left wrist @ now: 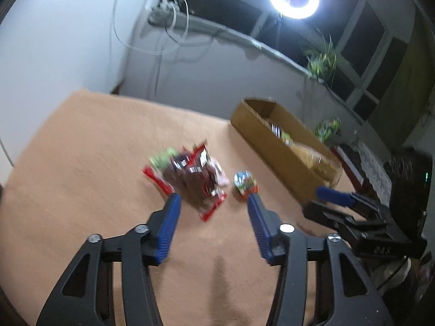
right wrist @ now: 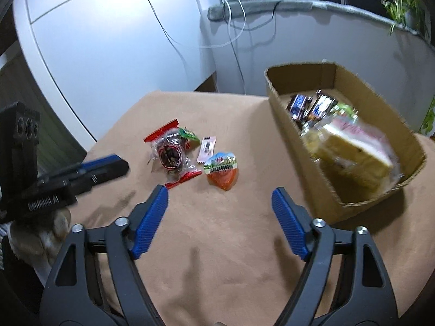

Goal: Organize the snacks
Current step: 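Move both grippers back over the red candy bag and orange duck-egg packet, then grasp the red candy bag with the left gripper while the right grasps the orange packet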

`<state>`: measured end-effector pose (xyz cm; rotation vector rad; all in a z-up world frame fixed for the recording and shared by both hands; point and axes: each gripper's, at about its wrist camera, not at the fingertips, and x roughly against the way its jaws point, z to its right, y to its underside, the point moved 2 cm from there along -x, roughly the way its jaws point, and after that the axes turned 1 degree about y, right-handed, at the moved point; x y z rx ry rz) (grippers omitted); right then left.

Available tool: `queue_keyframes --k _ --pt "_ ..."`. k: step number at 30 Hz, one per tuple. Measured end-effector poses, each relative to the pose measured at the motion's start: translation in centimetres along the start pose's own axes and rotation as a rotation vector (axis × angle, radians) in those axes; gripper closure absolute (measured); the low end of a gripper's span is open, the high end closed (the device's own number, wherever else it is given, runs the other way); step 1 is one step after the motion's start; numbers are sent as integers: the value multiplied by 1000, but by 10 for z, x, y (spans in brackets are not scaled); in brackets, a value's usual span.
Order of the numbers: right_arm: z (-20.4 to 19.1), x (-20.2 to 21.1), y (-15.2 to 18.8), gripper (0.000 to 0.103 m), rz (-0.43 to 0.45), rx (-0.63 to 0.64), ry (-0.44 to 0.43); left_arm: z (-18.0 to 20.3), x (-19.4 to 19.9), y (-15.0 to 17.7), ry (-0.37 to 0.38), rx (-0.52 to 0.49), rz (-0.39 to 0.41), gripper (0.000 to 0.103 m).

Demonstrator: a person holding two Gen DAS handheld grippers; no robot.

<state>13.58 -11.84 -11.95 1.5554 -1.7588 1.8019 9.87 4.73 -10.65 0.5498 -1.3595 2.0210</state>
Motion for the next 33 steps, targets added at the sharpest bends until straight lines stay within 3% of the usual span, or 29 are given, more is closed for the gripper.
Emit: queue_keyframes --k 12,14,27,29,33 --pt "-3 -50 -5 34 -72 -1 19 -13 -41 2 42 77 -100 58" --pt "-2 -55 -5 38 -80 1 30 -15 -44 1 45 88 -108 58" --pt "-4 -77 -14 40 -99 42 53 -17 -64 -11 4 91 -116 59" --pt "-5 -81 -16 43 -99 50 55 -15 -65 -12 -10 71 -114 67" --pt "-3 -82 -18 50 -97 48 57 -20 -65 -11 -14 74 -108 69"
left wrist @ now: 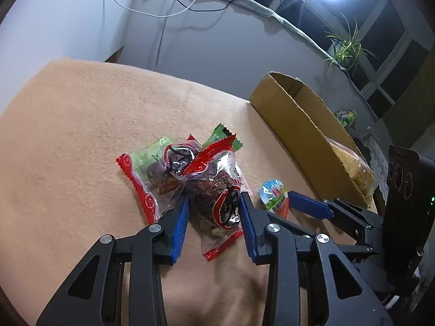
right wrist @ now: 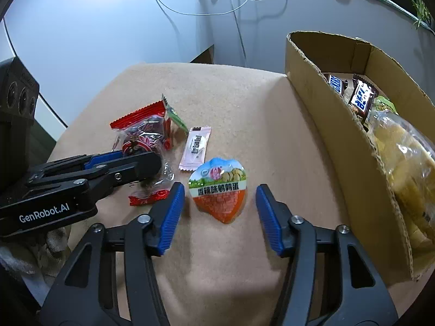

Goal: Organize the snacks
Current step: 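Grasp the red candy bag with the left gripper while the right grasps the orange packet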

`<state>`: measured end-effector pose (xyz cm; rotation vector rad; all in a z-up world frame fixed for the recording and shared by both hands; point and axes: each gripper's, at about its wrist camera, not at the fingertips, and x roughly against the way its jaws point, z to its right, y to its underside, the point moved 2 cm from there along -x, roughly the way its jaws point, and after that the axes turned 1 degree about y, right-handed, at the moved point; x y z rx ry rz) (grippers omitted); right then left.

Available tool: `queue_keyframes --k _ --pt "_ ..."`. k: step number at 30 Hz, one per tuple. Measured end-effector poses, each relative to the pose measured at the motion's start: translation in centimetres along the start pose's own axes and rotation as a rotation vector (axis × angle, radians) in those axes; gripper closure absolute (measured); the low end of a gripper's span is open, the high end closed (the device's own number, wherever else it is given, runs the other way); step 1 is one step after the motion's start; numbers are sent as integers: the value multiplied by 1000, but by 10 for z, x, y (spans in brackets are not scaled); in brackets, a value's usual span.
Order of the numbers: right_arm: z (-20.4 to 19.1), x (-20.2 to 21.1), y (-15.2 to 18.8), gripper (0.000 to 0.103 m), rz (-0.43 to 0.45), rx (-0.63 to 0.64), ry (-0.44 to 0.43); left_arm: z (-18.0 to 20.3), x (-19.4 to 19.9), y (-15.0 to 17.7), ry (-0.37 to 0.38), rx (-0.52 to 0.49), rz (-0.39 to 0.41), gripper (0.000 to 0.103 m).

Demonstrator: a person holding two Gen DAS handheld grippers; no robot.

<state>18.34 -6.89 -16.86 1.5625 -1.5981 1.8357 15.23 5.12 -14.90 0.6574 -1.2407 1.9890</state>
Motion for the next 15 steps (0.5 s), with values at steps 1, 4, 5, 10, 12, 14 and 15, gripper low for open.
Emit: queue_keyframes --k 1,4,5,10,12,14,15 --pt "0 0 -1 53 0 2 0 -1 0 0 0 0 2 69" --pt "-4 -2 -2 61 -5 17 3 -2 2 0 -11 -8 15 72" --pt "-5 -1 -2 61 -5 22 5 -1 2 0 -12 -10 16 72" --pt "-3 2 -1 64 5 4 -2 -3 6 0 -16 -3 27 72" --pt "-1 6 1 64 12 -11 -8 -3 11 2 -15 -3 33 72" --pt "1 10 3 64 19 -22 -17 -1 16 2 -13 -3 40 73" --pt "1 13 5 64 24 -27 -20 0 20 2 -11 -4 45 73"
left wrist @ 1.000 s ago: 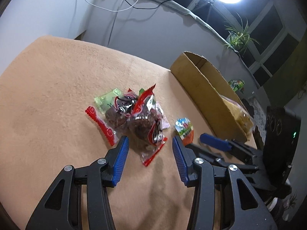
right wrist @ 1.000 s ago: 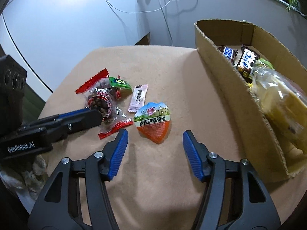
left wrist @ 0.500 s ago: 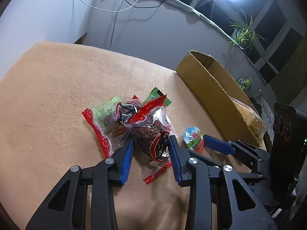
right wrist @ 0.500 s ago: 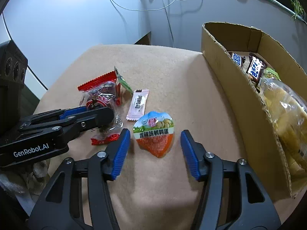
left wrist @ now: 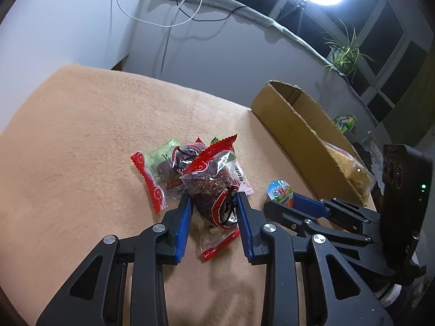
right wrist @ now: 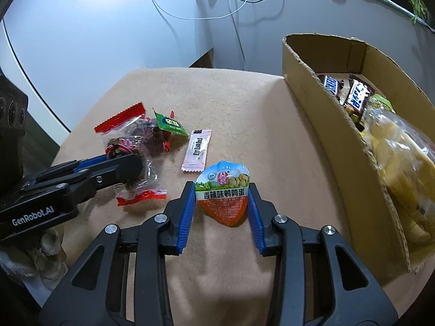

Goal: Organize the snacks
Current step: 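Grasp the red candy bag with the left gripper while the right grasps the orange packet, then carry both packets into the box and open both grippers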

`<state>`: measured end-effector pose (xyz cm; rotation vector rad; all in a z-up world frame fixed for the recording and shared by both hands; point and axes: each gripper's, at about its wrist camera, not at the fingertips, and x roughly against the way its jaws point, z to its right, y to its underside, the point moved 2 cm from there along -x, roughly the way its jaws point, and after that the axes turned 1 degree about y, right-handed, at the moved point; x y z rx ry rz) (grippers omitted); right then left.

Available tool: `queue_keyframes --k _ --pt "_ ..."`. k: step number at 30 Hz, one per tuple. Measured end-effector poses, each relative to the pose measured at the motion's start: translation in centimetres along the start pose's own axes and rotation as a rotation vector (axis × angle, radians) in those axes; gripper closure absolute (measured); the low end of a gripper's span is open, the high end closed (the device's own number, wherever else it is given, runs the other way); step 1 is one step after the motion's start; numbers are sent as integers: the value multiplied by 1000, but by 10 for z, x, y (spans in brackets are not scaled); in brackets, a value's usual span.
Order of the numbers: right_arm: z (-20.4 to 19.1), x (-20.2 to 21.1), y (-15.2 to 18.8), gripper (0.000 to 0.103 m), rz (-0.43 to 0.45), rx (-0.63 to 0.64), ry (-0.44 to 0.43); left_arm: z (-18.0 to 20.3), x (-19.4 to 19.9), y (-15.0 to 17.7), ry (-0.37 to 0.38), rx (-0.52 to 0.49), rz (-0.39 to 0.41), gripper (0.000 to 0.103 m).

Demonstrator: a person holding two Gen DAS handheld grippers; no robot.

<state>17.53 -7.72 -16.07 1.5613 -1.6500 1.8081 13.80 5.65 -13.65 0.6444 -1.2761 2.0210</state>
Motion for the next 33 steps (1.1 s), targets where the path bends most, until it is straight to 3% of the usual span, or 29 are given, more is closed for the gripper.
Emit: queue_keyframes --k 15,33 --pt "4 51 9 65 77 -24 -31 32 38 -2 32 -50 83 73" --pt "35 114 -7 65 200 -63 -24 63 43 -25 61 -106 133 73"
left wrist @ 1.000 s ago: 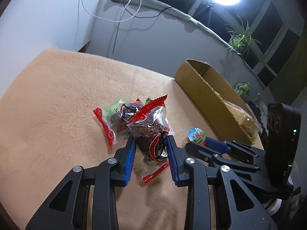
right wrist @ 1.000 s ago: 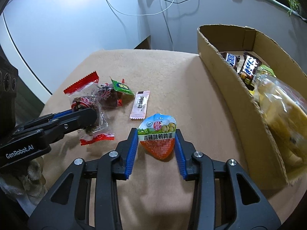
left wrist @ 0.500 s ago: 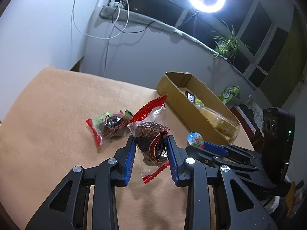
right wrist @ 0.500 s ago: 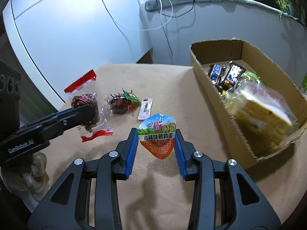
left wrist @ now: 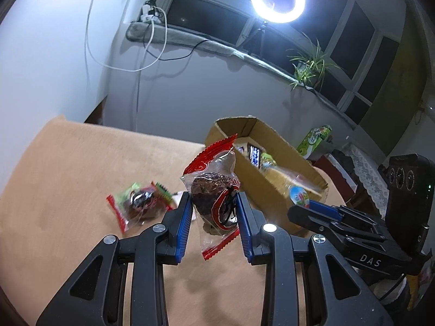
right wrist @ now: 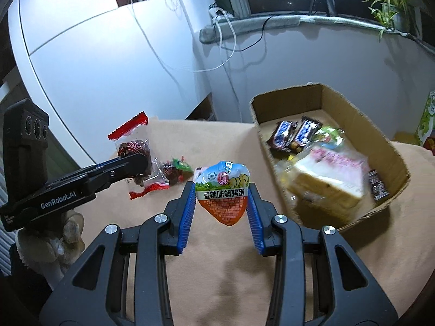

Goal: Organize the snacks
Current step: 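Carry both packets into the box and open both grippers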

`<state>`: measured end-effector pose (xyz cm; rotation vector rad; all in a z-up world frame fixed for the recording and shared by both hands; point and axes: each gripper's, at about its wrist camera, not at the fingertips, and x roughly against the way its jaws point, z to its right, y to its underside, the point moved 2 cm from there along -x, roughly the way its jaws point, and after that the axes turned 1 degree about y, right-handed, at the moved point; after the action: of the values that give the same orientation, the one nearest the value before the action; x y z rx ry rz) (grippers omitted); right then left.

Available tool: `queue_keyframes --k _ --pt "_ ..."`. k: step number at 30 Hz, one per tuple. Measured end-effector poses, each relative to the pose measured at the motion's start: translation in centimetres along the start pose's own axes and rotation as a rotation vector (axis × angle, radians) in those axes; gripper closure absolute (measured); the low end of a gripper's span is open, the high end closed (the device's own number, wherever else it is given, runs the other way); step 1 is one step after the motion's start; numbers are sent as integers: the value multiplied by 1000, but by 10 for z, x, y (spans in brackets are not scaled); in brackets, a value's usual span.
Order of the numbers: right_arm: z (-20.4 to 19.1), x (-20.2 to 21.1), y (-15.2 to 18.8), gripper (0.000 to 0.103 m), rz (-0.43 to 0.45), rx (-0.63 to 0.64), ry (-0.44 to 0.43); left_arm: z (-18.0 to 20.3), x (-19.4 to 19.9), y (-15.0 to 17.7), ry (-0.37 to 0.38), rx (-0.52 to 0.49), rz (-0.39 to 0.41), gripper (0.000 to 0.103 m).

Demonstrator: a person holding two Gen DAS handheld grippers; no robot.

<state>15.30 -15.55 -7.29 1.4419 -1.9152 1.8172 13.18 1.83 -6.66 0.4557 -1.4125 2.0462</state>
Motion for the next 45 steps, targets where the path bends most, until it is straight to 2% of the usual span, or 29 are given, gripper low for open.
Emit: queue_keyframes --k 18,34,45 --pt "93 32 -28 65 65 -83 152 36 -53 -45 32 -81 -5 73" --pt "138 -10 -63 64 19 -98 183 58 -114 -74 19 -131 -55 73" --pt "156 -34 -63 64 -26 -114 203 67 -146 -75 28 -144 -111 73"
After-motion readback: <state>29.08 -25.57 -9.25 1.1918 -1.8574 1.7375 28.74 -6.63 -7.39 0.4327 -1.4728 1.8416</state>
